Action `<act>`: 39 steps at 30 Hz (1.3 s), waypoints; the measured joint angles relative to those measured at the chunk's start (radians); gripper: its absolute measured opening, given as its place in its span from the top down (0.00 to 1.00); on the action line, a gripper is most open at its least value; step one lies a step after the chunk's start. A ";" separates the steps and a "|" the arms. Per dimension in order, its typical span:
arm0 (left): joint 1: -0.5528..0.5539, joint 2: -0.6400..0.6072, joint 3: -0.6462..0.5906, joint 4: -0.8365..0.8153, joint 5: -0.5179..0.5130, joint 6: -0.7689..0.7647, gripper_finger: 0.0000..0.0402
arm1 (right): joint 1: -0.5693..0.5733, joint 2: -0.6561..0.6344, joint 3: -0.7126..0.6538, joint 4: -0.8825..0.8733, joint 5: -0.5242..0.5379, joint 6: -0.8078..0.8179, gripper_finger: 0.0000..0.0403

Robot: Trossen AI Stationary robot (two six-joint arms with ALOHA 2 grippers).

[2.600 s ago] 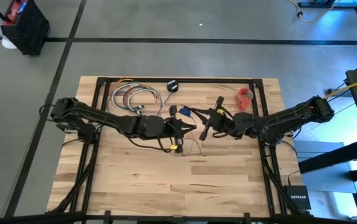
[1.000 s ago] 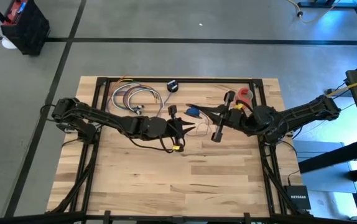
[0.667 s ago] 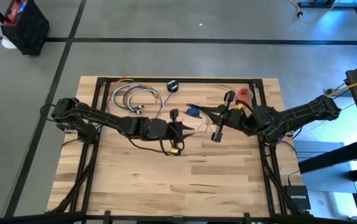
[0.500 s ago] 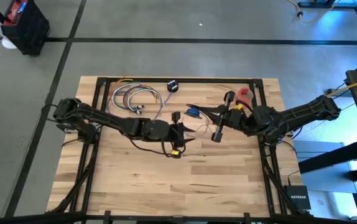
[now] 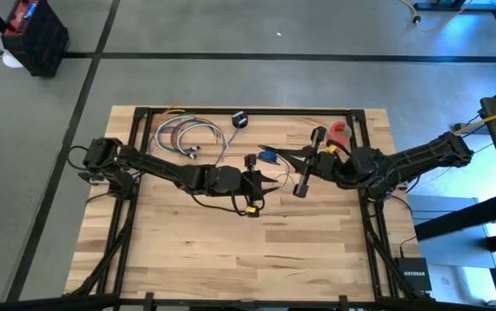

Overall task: Coil cords
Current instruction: Coil the blue wire onto the black spool

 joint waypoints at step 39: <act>0.057 -0.474 0.001 -0.790 -0.236 -0.173 0.99 | 0.137 -0.018 0.000 -0.374 0.243 -0.030 0.99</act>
